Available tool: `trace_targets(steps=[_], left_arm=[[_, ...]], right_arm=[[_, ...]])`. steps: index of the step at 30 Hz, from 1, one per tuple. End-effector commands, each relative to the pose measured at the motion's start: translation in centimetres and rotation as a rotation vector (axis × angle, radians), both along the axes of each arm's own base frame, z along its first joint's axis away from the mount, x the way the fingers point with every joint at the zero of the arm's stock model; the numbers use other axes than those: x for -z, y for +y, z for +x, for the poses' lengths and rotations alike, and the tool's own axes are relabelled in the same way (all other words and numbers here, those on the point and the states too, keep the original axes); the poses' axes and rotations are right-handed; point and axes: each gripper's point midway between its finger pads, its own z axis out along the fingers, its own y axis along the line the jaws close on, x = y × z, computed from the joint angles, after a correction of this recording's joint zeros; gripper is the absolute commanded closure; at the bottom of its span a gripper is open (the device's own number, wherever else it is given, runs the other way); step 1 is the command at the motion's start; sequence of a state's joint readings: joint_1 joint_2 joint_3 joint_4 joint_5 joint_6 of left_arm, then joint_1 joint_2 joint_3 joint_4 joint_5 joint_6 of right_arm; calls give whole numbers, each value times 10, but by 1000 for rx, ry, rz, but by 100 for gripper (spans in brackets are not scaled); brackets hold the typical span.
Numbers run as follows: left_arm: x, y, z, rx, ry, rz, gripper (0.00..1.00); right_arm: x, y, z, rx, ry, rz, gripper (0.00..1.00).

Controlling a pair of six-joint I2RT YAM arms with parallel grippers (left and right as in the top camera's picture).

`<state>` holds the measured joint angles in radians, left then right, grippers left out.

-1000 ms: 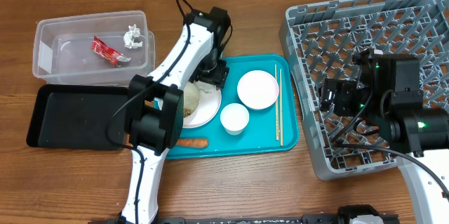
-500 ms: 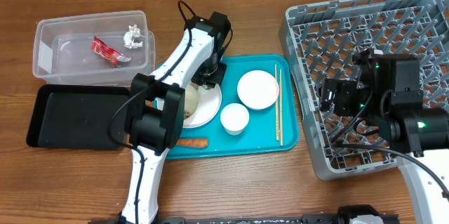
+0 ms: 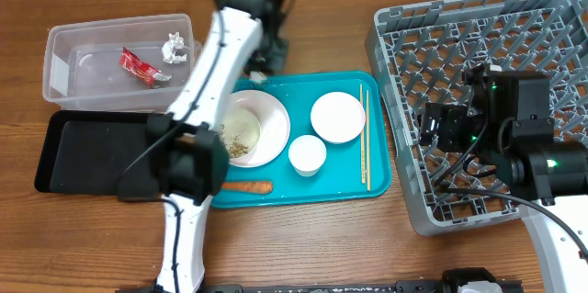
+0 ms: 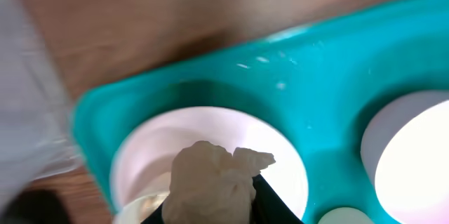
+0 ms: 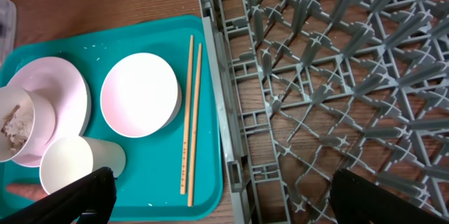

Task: Sort waste into correct bins and load items into the dishwasher
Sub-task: 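Carry the tissue left and drop it into the clear bin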

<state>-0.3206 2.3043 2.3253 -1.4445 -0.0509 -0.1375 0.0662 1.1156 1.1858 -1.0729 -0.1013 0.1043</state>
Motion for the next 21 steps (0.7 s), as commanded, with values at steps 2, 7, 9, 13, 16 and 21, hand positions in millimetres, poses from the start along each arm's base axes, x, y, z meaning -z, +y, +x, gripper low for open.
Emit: trace_targets(steps=[2,7,9,13,16,21], left_arm=[[-60,71,18,-204,-152,-6,81],[-64,149,27,-395,-179,-7,85],[-62,176,30,-451,-193,-11,84],[-53,224,36,-548,-214,-17,83],[-47,243,35,-588,-207,-11,83],[-31,257,34,-613,-176,-4,75]], right_arm=[[-12,-2,3,4,-38,-8,0],[-12,-2,3,4,-38,-8,0],[-12,-2,3,4,-38,-8,0],[-13,-2,3,4,-38,-8,0],[-12,-2,3,3,-38,-8,0],[-12,-2,3,3,-38,-8,0]])
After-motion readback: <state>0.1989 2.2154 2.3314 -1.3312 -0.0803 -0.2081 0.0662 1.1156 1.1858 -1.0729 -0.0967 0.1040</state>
